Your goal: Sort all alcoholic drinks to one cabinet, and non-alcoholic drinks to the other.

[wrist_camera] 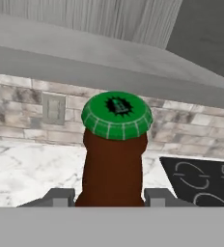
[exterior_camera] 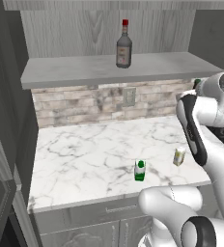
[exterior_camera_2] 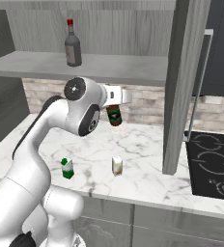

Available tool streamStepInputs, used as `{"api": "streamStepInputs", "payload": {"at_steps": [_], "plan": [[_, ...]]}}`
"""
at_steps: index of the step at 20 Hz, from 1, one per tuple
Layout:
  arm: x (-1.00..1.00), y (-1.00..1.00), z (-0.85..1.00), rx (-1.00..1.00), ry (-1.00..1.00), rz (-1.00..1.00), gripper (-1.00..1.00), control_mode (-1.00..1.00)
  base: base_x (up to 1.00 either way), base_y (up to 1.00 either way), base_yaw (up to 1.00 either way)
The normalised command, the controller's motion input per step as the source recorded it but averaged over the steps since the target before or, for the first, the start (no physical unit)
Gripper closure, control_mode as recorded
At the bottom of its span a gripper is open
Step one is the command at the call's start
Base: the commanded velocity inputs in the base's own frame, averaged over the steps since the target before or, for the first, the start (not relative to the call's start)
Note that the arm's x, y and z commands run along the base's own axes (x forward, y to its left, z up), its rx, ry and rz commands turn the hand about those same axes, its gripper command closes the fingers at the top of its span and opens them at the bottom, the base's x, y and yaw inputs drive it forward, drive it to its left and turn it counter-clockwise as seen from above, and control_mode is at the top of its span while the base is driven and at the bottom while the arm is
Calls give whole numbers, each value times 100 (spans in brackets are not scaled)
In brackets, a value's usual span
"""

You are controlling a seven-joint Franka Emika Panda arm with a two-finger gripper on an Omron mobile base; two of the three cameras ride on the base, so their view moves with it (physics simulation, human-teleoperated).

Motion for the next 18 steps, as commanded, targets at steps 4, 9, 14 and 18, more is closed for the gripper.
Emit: {"api": "streamStepInputs", "payload": {"at_steps": [4,9,14,18], "plan": [[-13,0,61,0,-6,0,100,-100,0,0,0],[-7,3,59,0,-1,0,100,-100,0,0,0],[0,10,41,0,-2,0,100,-100,0,0,0],[0,14,37,0,-4,0,100,-100,0,0,0]]}}
